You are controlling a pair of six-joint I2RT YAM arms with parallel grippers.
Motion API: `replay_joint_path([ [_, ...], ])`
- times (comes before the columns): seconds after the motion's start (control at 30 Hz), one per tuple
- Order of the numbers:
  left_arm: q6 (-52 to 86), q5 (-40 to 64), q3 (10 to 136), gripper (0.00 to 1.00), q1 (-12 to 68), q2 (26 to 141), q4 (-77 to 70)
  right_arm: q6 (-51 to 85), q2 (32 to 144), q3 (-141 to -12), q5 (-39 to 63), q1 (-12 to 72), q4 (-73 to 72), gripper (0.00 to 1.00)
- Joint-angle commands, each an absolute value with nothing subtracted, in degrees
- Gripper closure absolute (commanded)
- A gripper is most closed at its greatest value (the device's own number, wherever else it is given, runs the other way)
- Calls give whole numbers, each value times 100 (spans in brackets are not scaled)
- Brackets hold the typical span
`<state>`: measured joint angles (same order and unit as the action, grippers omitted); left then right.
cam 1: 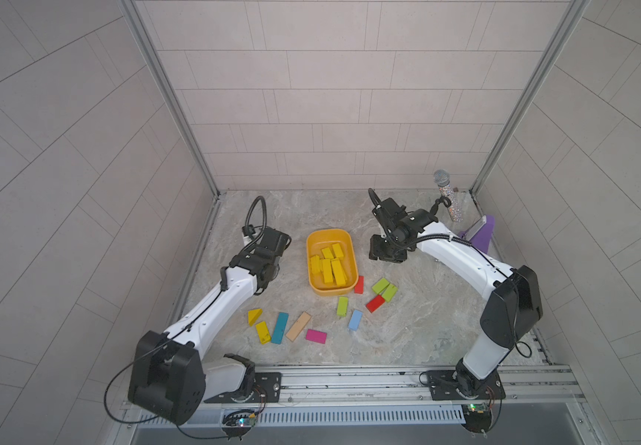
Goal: Pick out the yellow building blocks
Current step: Pick up the building block from the center of the board.
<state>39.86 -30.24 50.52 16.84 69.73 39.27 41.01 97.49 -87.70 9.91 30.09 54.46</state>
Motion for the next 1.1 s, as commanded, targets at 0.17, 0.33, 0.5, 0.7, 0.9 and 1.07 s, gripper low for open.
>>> replay_joint_path([
  [0.17,5487,-2600,4000,53,861,6212,4693,4124,9600,-8712,958,2988,5449,46],
  [0.33,5522,-2173,3798,29,633,6342,4714,4123,9548,-8621,968,2971,5416,46],
  [0.5,5414,-1651,3654,18,593,6541,4440,4135,9496,-8513,976,2950,5362,46],
  [0.7,5746,-1203,3507,8,576,6813,4307,4137,9449,-8416,1009,2913,5317,46],
  [0.9,6115,-951,3498,6,529,7198,4148,4115,9445,-8402,1054,2875,5309,46],
  [1.07,6203,-773,3480,9,401,7449,3816,4104,9420,-8396,1061,2849,5309,46],
])
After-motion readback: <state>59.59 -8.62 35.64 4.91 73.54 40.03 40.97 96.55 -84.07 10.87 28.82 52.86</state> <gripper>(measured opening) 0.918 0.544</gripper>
